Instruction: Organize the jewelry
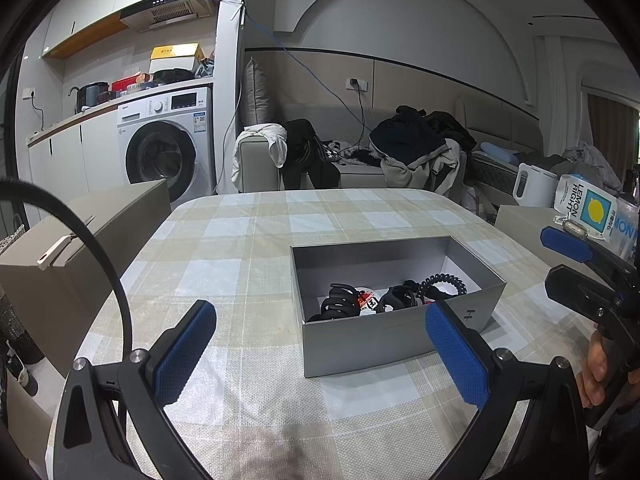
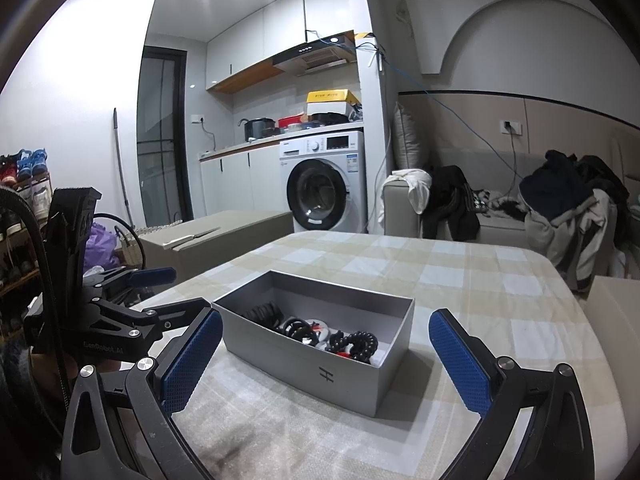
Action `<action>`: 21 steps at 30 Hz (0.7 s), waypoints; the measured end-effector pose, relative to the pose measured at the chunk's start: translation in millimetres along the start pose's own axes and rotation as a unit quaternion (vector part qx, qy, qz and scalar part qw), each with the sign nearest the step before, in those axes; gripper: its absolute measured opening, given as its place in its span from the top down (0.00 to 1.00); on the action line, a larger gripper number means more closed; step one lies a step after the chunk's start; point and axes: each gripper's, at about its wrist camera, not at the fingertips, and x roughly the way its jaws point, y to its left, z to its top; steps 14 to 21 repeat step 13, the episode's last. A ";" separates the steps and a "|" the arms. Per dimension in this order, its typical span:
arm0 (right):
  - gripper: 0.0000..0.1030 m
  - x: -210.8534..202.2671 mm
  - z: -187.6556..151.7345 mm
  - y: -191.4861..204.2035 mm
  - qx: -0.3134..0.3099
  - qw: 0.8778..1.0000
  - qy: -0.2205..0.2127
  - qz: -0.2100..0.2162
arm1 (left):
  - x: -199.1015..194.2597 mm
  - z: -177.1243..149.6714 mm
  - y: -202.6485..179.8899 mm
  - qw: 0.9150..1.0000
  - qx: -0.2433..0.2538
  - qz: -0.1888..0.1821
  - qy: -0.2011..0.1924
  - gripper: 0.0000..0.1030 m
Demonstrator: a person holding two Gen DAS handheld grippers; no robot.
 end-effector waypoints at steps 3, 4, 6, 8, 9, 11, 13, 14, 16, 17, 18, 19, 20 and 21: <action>0.00 0.1 0.0 0.0 0.001 1.000 0.000 0.000 | 1.2 -0.1 0.3 1.000 -0.002 -0.001 0.003 0.01; 0.00 0.0 0.0 -0.1 0.001 1.000 0.000 0.000 | 1.5 0.1 0.6 1.000 -0.003 -0.001 0.003 0.01; 0.00 0.7 0.4 -0.2 0.004 1.000 0.001 0.001 | 3.2 1.1 1.1 1.000 -0.005 -0.001 0.005 0.01; 0.00 0.9 0.5 -1.0 0.006 1.000 0.002 0.002 | 3.6 1.1 0.9 1.000 -0.006 -0.001 0.005 0.01; 0.00 0.8 0.5 -0.5 0.007 1.000 0.001 0.002 | 3.1 1.0 0.7 1.000 -0.006 -0.002 0.004 0.01; 0.00 0.8 0.9 -1.6 0.009 1.000 0.002 0.003 | 2.6 0.7 0.6 1.000 -0.006 -0.003 0.002 0.01; 0.00 1.2 0.9 -2.2 0.011 1.000 0.004 0.005 | 2.7 0.8 0.1 1.000 -0.005 0.000 0.002 0.01; 0.00 1.2 0.9 -2.2 0.011 1.000 0.004 0.005 | 2.7 0.8 0.1 1.000 -0.005 0.000 0.002 0.01; 0.00 1.2 0.9 -2.2 0.011 1.000 0.004 0.005 | 2.7 0.8 0.1 1.000 -0.005 0.000 0.002 0.01; 0.00 1.2 0.9 -2.2 0.011 1.000 0.004 0.005 | 2.7 0.8 0.1 1.000 -0.005 0.000 0.002 0.01; 0.00 1.2 0.9 -2.2 0.011 1.000 0.004 0.005 | 2.7 0.8 0.1 1.000 -0.005 0.000 0.002 0.01; 0.00 1.2 0.9 -2.2 0.011 1.000 0.004 0.005 | 2.7 0.8 0.1 1.000 -0.005 0.000 0.002 0.01; 0.00 1.2 0.9 -2.2 0.011 1.000 0.004 0.005 | 2.7 0.8 0.1 1.000 -0.005 0.000 0.002 0.01; 0.00 1.2 0.9 -2.2 0.011 1.000 0.004 0.005 | 2.7 0.8 0.1 1.000 -0.005 0.000 0.002 0.01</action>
